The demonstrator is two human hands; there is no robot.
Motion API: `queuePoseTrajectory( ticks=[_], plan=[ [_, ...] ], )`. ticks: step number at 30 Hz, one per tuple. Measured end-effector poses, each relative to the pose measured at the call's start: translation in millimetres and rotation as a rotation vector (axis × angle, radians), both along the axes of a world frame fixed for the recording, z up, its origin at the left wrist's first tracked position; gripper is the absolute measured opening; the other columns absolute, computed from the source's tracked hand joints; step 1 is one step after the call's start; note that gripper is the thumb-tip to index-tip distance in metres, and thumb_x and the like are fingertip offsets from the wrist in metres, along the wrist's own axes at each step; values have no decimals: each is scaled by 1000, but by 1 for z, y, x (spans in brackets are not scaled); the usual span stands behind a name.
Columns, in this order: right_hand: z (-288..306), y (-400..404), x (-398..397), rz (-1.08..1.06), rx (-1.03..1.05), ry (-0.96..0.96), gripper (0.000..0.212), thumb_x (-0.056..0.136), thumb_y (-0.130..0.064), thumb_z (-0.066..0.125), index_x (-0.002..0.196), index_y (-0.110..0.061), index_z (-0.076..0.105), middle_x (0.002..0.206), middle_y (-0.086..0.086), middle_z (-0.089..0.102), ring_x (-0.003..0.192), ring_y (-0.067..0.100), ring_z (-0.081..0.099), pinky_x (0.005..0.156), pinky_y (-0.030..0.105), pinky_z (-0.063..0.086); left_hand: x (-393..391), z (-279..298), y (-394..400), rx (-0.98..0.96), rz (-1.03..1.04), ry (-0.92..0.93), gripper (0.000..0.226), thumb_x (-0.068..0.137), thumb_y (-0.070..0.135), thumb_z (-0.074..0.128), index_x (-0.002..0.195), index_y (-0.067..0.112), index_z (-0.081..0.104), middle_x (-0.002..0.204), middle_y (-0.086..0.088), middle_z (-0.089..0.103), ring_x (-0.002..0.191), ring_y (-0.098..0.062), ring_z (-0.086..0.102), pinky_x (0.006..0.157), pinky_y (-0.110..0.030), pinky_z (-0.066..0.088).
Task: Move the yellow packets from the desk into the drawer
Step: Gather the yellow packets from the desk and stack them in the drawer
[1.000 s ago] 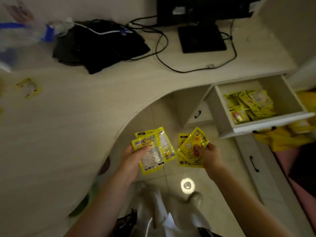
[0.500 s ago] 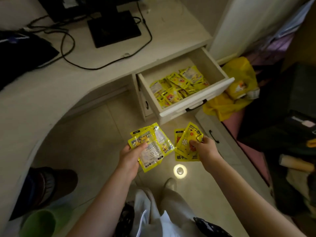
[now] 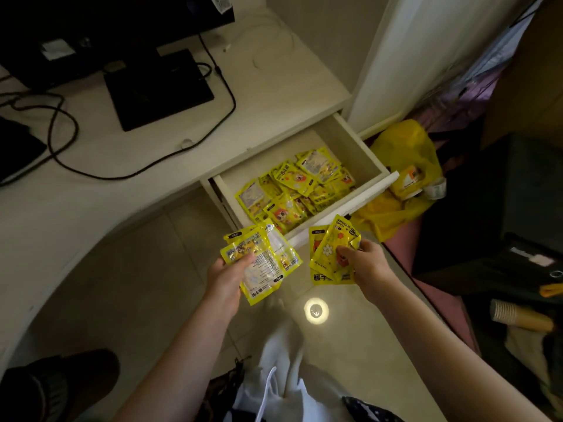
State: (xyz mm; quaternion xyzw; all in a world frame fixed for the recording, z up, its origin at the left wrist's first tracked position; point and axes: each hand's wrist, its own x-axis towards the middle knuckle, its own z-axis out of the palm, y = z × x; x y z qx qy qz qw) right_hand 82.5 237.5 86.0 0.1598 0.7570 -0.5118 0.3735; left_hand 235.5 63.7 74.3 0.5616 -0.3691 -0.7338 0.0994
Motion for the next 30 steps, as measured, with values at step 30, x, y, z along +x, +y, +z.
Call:
queuePoseTrajectory(
  ticks=[30],
  plan=[
    [-84, -121, -239, 743, 324, 43, 9, 87, 0, 58, 90, -8, 61, 83, 13, 62, 82, 24, 59, 67, 35, 52, -191, -84, -38, 77, -21, -316, 50, 70, 25, 81, 112, 15, 57, 113, -8, 65, 100, -25, 62, 83, -37, 47]
  ],
)
